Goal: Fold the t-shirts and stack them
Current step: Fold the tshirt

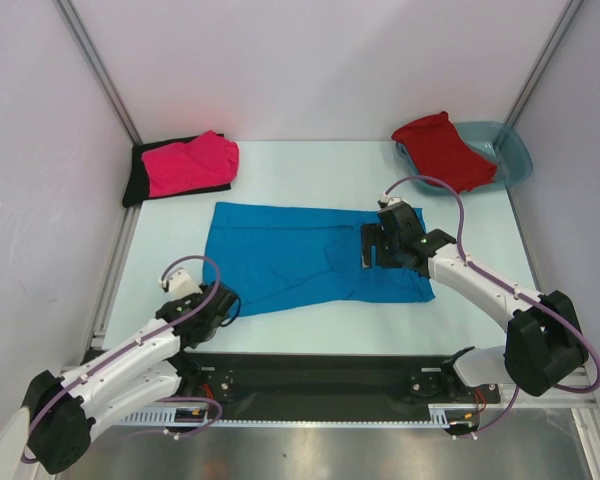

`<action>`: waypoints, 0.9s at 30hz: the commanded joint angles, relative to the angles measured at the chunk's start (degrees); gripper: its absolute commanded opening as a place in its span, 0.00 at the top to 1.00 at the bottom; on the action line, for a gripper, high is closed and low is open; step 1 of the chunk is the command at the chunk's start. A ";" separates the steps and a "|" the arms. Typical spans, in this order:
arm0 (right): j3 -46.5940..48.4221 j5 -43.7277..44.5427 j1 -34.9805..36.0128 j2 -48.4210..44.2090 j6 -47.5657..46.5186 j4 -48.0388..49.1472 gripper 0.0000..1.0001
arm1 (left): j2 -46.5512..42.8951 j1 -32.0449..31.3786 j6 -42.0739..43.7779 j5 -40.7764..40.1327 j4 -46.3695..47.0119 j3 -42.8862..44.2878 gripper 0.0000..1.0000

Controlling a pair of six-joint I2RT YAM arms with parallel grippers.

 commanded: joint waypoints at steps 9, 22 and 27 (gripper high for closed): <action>-0.26 0.97 -0.73 -1.21 -1.09 -0.18 0.15 | 0.19 2.03 1.47 0.13 4.33 -1.39 1.00; -0.34 1.32 -1.08 -1.29 -1.26 -0.27 0.16 | 5.45 5.89 17.64 -2.43 1.43 13.37 1.00; -0.26 1.41 -1.17 -1.12 -1.26 -0.18 0.16 | 10.38 10.19 27.13 2.30 6.07 17.42 0.94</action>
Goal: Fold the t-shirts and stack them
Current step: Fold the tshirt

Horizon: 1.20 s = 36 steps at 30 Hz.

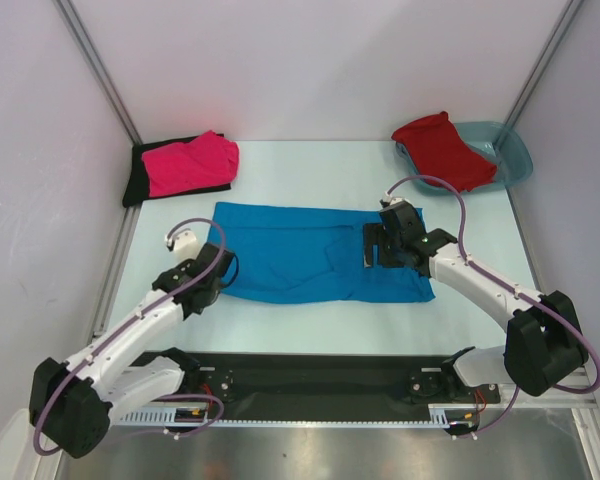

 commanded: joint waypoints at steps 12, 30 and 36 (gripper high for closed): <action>-0.26 1.00 -0.51 -0.51 -1.26 0.12 0.16 | 22.89 10.48 20.08 9.88 9.14 8.26 0.88; 0.45 1.00 -1.30 2.22 -1.79 0.47 0.16 | 37.94 18.13 27.02 10.94 9.58 19.08 0.26; 0.54 0.30 -1.48 2.05 -1.53 0.39 0.16 | 38.21 18.75 25.97 8.30 9.32 19.61 0.09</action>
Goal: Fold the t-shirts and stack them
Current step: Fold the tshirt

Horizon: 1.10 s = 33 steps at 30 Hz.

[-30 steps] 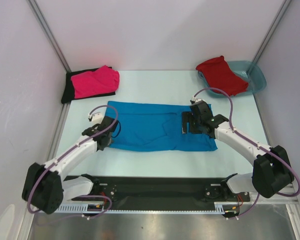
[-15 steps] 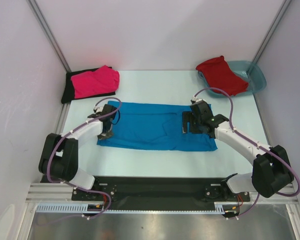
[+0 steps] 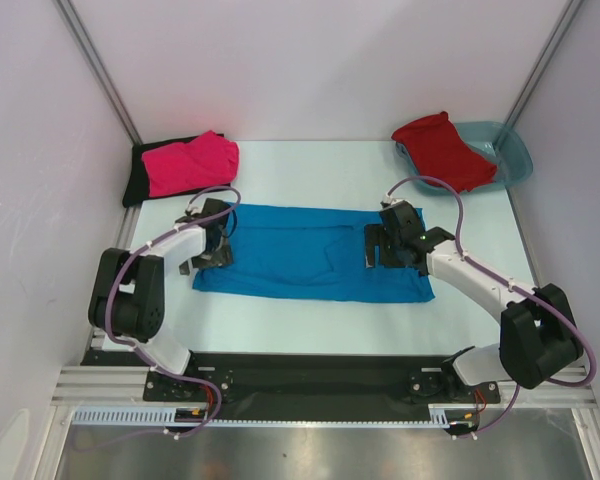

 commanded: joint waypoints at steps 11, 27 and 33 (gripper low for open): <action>-0.78 -13.63 -0.39 -1.20 -1.00 2.49 0.15 | -16.66 0.34 0.19 4.82 -0.77 1.46 0.00; 7.02 -18.65 0.05 14.44 -2.49 7.94 0.19 | -11.85 -11.70 -3.58 22.95 13.30 -2.93 0.00; 15.20 -17.33 0.49 21.65 -4.52 6.98 0.18 | -5.52 -11.70 -2.35 20.84 14.35 -0.04 0.00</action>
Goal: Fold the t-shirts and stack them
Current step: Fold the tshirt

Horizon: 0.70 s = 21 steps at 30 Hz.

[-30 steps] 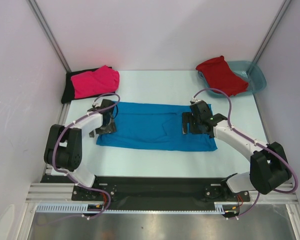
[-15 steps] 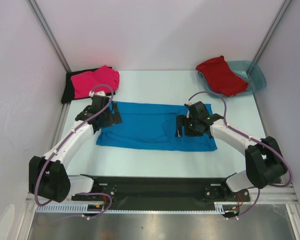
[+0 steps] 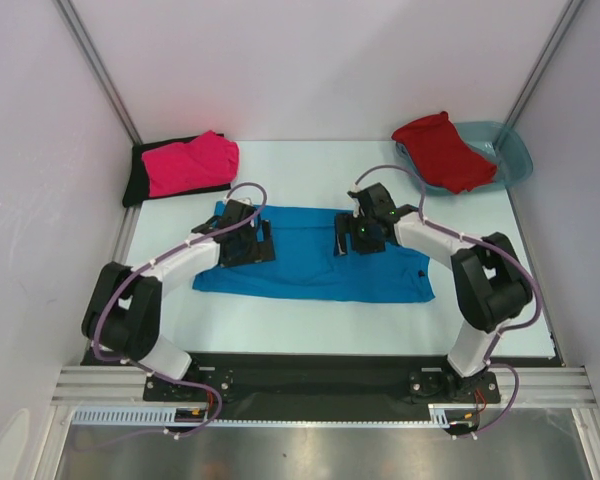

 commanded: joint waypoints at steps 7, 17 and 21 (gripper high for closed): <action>12.94 2.96 2.44 11.71 -2.53 -0.53 0.19 | 8.70 -0.14 0.76 -2.93 3.25 5.44 0.00; 15.49 9.64 6.40 15.41 -1.92 -3.07 0.30 | 10.46 -0.14 1.20 -5.39 1.93 6.59 0.00; 16.63 14.91 7.28 16.55 -1.92 -4.74 0.56 | 10.73 -0.14 1.20 -5.13 1.93 6.50 0.00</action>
